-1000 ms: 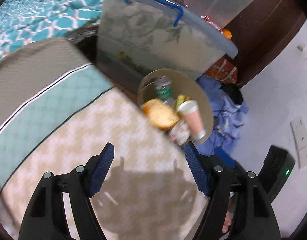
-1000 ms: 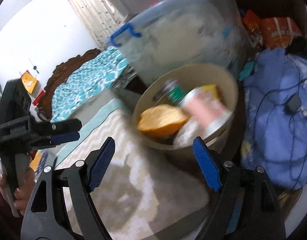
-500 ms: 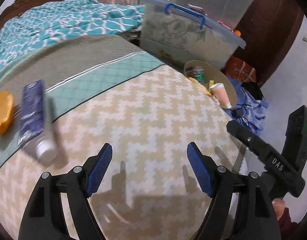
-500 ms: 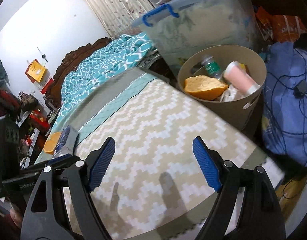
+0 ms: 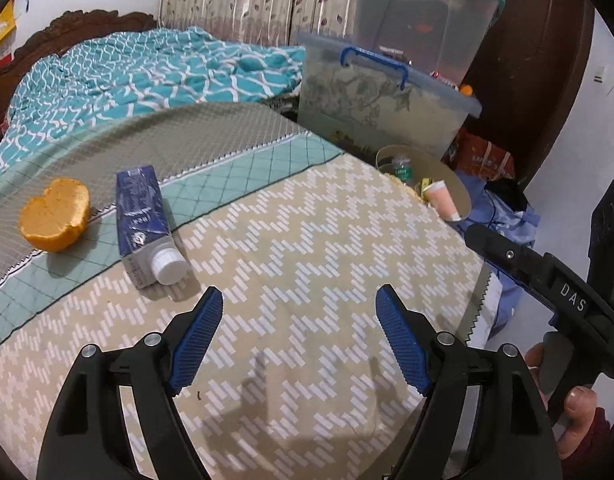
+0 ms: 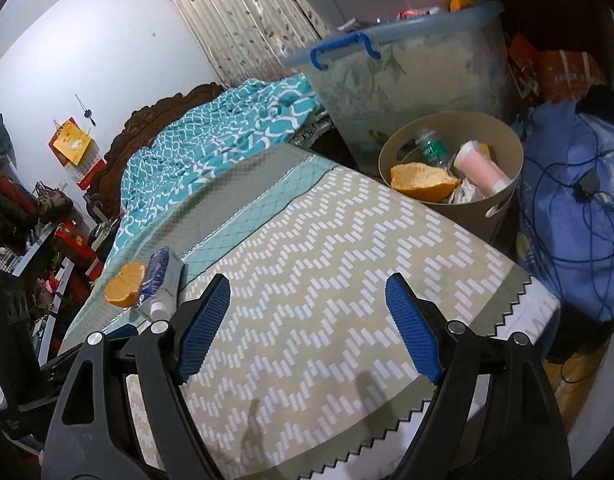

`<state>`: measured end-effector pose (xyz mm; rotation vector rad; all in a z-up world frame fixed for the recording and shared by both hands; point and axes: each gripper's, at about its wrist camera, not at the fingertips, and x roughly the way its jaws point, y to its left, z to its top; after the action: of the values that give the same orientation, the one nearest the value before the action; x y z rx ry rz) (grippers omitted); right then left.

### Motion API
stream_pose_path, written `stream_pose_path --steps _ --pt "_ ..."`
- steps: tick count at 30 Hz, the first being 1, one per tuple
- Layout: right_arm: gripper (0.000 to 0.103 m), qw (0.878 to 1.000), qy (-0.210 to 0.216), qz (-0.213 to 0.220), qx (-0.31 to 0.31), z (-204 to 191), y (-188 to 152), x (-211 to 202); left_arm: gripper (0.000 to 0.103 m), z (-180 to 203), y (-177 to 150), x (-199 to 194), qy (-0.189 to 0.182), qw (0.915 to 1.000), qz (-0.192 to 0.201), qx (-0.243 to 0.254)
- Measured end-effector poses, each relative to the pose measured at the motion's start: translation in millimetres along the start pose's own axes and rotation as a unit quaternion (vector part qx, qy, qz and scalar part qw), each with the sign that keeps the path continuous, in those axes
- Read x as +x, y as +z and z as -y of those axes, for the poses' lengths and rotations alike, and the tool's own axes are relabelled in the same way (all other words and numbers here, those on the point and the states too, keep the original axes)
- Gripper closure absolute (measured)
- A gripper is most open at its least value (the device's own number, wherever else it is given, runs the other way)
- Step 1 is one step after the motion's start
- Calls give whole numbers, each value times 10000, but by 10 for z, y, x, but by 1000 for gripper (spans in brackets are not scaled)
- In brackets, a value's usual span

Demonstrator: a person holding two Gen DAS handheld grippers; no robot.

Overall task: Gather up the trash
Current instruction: 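Move both tools toward the orange peel and blue milk carton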

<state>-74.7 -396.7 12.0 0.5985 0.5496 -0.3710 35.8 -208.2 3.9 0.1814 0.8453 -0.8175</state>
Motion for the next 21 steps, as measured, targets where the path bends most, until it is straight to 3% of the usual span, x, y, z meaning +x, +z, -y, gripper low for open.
stream_pose_path --steps 21 --pt "16 9997 -129 -16 207 -90 -82 -99 21 -95 -95 -311 197 9992 351 -1"
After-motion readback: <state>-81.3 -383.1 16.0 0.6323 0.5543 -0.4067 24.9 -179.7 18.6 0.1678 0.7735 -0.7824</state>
